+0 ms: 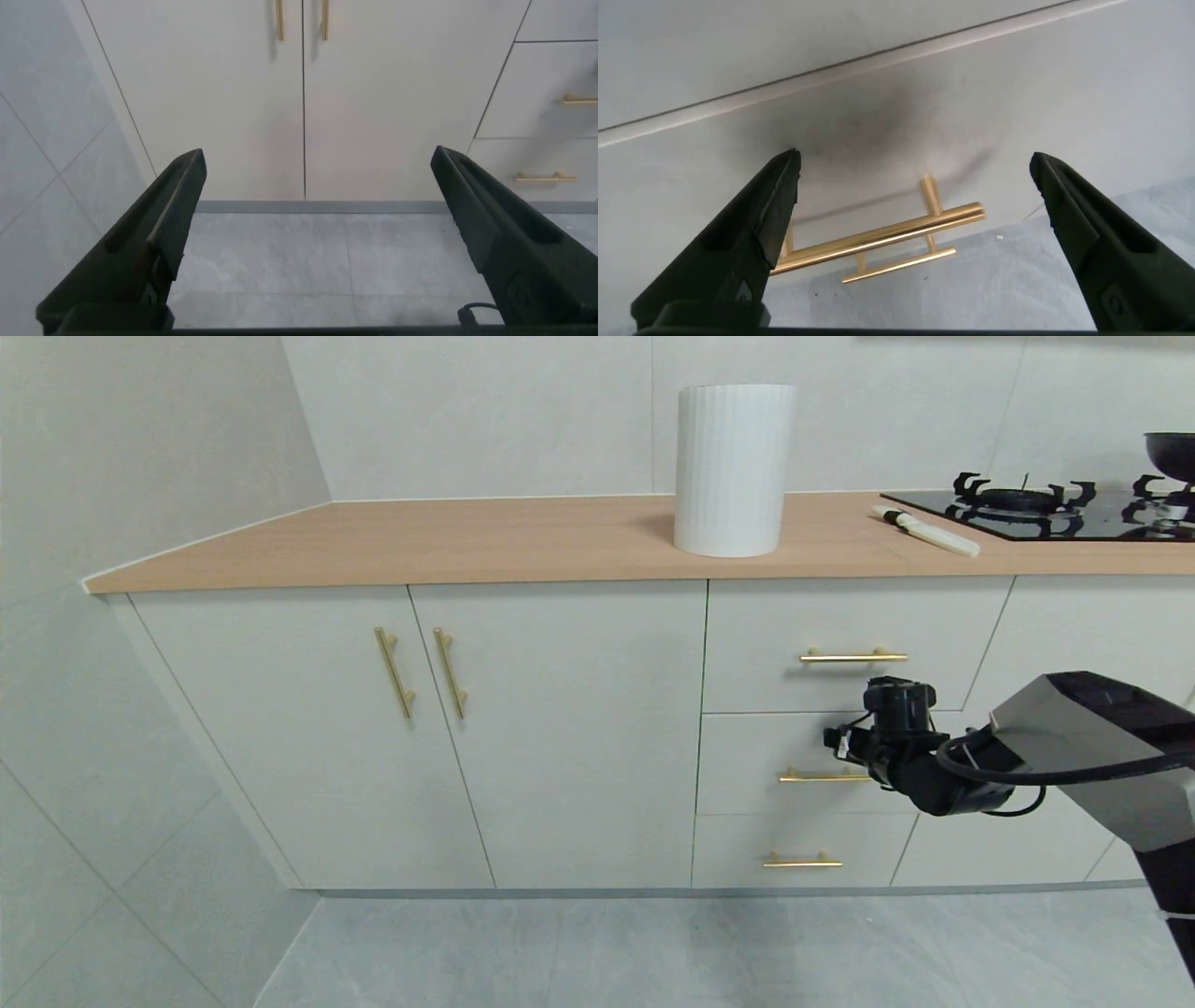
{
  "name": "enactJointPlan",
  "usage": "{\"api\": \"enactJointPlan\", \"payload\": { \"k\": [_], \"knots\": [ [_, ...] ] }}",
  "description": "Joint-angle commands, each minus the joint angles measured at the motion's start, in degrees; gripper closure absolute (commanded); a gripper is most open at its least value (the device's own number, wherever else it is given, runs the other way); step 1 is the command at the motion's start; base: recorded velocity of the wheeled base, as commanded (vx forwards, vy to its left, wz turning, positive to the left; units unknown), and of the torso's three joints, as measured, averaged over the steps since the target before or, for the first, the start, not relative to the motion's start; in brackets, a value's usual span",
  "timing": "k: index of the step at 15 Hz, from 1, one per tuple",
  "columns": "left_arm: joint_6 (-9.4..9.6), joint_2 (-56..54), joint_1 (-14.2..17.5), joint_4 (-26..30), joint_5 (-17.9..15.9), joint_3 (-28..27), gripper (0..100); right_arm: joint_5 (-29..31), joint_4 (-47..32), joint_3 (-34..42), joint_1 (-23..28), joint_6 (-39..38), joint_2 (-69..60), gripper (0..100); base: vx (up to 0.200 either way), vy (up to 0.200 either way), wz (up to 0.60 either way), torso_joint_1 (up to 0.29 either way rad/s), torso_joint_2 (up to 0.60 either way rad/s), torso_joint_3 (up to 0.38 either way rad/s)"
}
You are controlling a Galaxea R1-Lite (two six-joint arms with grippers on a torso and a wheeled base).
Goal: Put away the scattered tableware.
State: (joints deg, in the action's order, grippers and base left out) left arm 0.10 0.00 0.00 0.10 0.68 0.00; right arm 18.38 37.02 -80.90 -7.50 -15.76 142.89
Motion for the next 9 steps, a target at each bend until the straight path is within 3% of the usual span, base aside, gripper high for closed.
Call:
{"api": "enactJointPlan", "payload": {
  "k": [1, 9],
  "knots": [
    [-0.01, 0.09, 0.0, -0.01, 0.02, 0.0, 0, 0.51, -0.2, 5.66, -1.47, 0.12, -7.71, 0, 0.0, 0.0, 0.0, 0.0, 0.0, 0.0],
    [0.08, 0.09, 0.0, -0.01, 0.02, 0.0, 0, 0.34, -0.46, 39.15, -4.19, 3.19, -48.93, 0, 0.0, 0.0, 0.0, 0.0, 0.0, 0.0]
  ]
}}
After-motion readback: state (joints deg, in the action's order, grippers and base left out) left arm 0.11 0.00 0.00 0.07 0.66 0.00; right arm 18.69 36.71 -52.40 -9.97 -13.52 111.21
